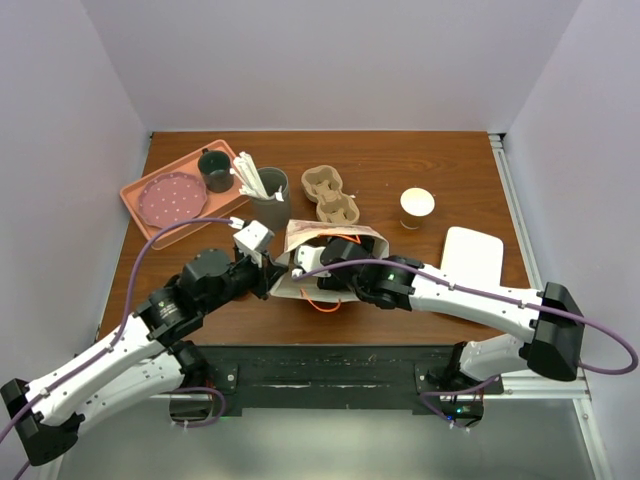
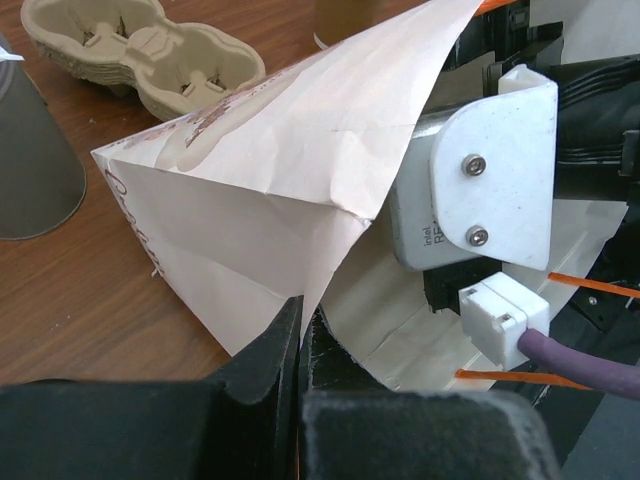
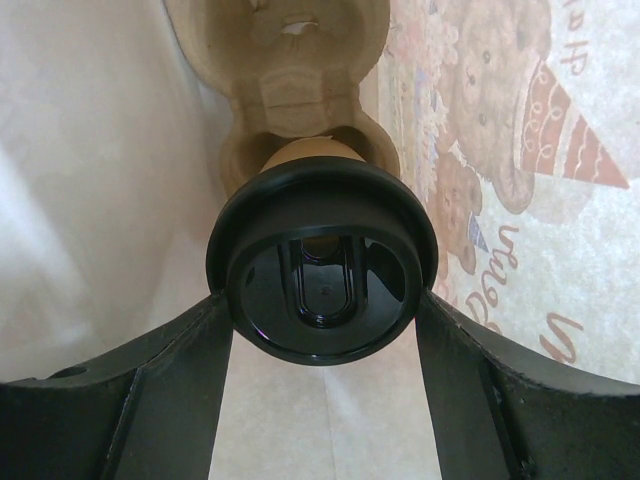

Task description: Pack the takeout coffee

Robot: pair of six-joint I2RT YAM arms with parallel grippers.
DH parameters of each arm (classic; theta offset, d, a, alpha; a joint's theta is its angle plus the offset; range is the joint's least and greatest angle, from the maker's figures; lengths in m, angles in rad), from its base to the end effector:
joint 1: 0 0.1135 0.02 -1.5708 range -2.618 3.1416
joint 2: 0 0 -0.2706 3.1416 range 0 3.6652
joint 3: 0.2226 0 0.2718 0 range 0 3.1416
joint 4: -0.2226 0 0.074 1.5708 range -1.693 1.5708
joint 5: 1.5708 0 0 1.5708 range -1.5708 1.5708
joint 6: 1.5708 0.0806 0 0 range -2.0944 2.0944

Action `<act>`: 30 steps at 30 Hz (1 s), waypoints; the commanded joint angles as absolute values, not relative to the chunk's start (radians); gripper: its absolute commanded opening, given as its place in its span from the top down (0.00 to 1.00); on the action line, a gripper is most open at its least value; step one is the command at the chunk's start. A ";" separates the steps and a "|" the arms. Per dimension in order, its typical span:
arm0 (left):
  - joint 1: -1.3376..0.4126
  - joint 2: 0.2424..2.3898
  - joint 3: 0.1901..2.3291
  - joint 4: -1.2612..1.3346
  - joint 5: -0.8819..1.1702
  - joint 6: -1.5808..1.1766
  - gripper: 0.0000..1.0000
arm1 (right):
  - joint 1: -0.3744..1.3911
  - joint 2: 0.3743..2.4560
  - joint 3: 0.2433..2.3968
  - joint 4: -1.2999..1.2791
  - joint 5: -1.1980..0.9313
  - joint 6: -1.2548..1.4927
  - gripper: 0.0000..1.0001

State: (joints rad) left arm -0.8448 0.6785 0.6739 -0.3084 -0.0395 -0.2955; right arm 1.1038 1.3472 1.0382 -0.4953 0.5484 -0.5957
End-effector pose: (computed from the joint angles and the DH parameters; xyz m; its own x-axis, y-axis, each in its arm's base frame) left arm 0.1496 -0.1637 0.2945 -0.4059 0.0189 -0.9137 0.6315 0.7285 -0.2654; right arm 0.1860 0.2756 0.2511 0.0677 -0.9292 -0.3634 -0.6779 0.2244 -0.7000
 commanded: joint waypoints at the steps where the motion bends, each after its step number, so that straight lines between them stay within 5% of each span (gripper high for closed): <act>1: -0.847 0.680 0.686 -0.261 -0.020 -0.304 1.00 | 1.080 1.324 1.023 -0.428 0.594 -0.621 1.00; 30: -0.831 0.753 0.739 -0.265 -0.034 -0.385 1.00 | 1.049 1.304 1.091 -0.295 0.400 -0.629 1.00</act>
